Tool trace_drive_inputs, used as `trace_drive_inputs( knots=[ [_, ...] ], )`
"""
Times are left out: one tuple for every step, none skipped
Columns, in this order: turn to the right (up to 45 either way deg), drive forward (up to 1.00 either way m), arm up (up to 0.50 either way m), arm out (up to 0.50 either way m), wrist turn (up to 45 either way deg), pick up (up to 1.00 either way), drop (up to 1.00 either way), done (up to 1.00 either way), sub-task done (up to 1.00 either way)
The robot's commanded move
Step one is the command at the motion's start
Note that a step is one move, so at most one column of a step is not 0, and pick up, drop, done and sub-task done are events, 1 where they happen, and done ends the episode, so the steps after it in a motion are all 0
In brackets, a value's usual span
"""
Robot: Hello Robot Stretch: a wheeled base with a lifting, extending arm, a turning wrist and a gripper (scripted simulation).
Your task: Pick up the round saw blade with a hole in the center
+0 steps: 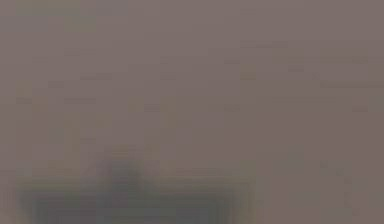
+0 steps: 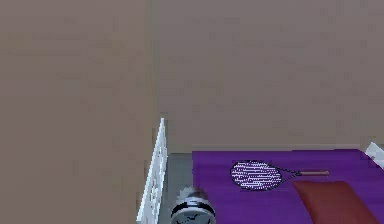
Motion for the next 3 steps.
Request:
trace_drive_inputs(
  knots=[
    [0.0,0.00,0.00,0.36,0.0,0.00,0.00,0.00,0.00],
    [0.0,0.00,0.00,0.00,45.0,0.00,0.00,0.00,0.00],
    [0.0,0.00,0.00,0.00,45.0,0.00,0.00,0.00,0.00]
  ],
)
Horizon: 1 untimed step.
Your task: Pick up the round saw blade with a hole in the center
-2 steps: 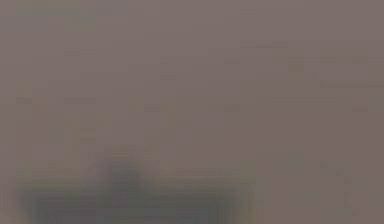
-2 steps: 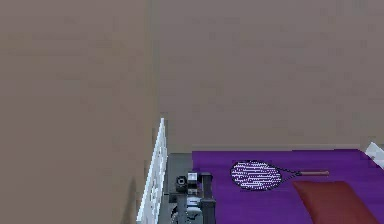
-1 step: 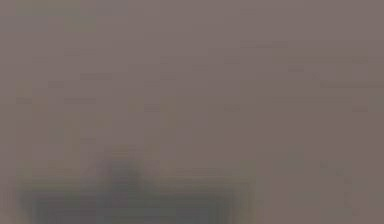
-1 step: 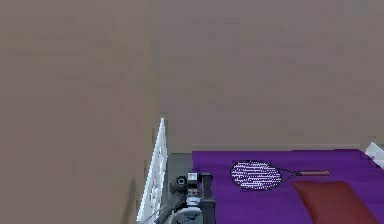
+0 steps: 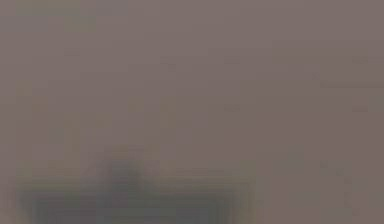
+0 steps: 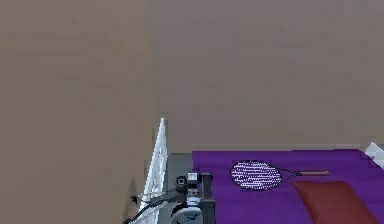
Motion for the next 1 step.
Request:
trace_drive_inputs(
  knots=[
    [0.0,0.00,0.00,0.00,45.0,0.00,0.00,0.00,0.00]
  ],
)
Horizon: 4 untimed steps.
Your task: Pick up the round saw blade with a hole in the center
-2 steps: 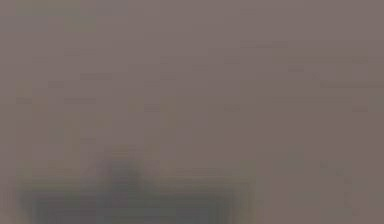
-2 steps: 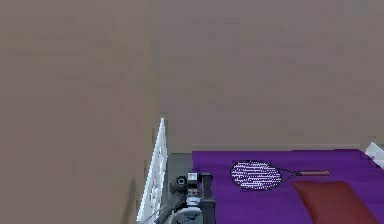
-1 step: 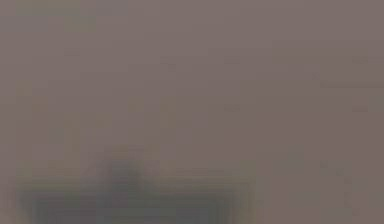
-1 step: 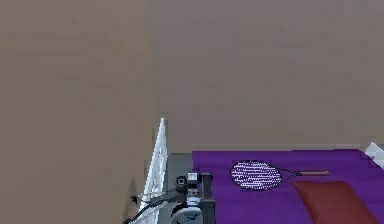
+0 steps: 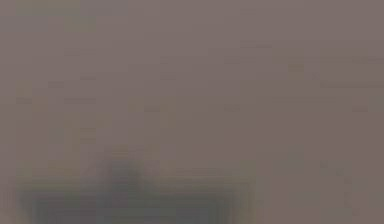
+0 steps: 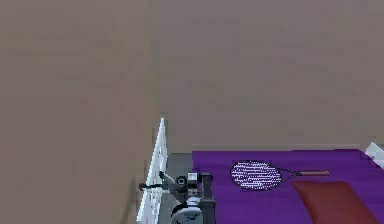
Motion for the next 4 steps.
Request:
trace_drive_inputs(
  knots=[
    [0.0,0.00,0.00,0.00,45.0,0.00,0.00,0.00,0.00],
    [0.0,0.00,0.00,0.00,9.0,0.00,0.00,0.00,0.00],
    [0.0,0.00,-0.30,0.00,0.0,0.00,0.00,0.00,0.00],
    [0.0,0.00,0.00,0.00,0.0,1.00,0.00,0.00,0.00]
  ],
)
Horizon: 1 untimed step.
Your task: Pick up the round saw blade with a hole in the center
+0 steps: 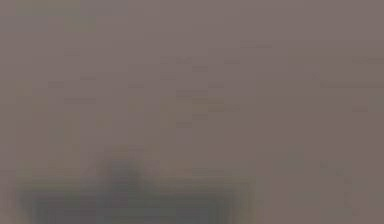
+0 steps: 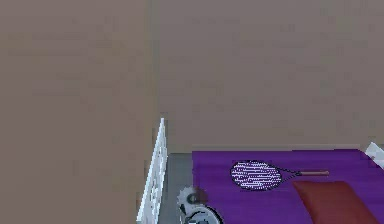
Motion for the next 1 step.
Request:
trace_drive_inputs(
  knots=[
    [0.0,0.00,0.10,0.00,0.0,0.00,0.00,0.00,0.00]
  ],
)
